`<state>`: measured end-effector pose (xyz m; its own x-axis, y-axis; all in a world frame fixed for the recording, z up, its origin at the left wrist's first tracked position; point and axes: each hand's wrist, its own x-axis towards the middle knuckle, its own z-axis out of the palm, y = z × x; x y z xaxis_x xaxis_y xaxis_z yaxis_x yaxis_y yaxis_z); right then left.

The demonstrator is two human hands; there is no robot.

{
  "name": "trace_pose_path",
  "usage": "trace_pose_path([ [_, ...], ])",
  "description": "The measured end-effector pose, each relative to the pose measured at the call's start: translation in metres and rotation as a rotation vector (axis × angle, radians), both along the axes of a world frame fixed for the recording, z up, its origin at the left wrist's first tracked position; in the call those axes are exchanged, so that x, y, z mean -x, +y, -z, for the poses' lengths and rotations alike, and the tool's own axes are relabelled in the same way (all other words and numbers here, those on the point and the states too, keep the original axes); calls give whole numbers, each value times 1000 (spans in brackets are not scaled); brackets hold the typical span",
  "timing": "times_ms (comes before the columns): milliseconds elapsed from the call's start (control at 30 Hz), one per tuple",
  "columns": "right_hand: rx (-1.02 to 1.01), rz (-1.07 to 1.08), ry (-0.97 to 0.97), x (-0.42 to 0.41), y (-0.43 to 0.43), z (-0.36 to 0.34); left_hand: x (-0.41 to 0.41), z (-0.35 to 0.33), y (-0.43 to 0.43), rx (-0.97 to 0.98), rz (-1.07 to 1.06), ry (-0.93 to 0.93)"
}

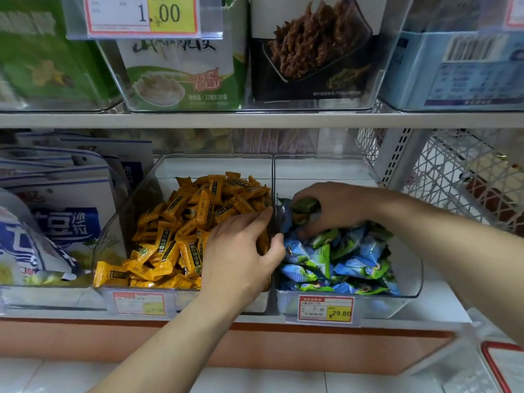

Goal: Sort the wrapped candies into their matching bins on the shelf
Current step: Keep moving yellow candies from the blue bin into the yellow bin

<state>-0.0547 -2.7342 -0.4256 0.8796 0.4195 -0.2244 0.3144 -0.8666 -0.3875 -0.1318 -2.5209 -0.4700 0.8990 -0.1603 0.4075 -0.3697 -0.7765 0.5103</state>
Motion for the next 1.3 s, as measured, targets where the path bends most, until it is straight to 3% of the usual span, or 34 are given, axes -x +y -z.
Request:
trace_pose_path([
  [333,175,-5,-343,90,-31,14,0,-3,1,-15,3,22],
  [567,260,-38,-337,79,-31,2,0,-4,2,3,14,40],
  [700,150,-36,-49,68,-22,-9,1,-4,1,32,65,19],
  [800,90,28,44,56,-12,-9,1,-4,1,39,77,8],
  [933,141,27,-29,48,-4,-10,0,-6,1,36,96,16],
  [1067,-10,59,-169,51,-10,-16,1,-10,0,34,96,-24],
  [1300,-490,143,-272,58,-3,-17,-6,-16,-19,37,139,-48],
])
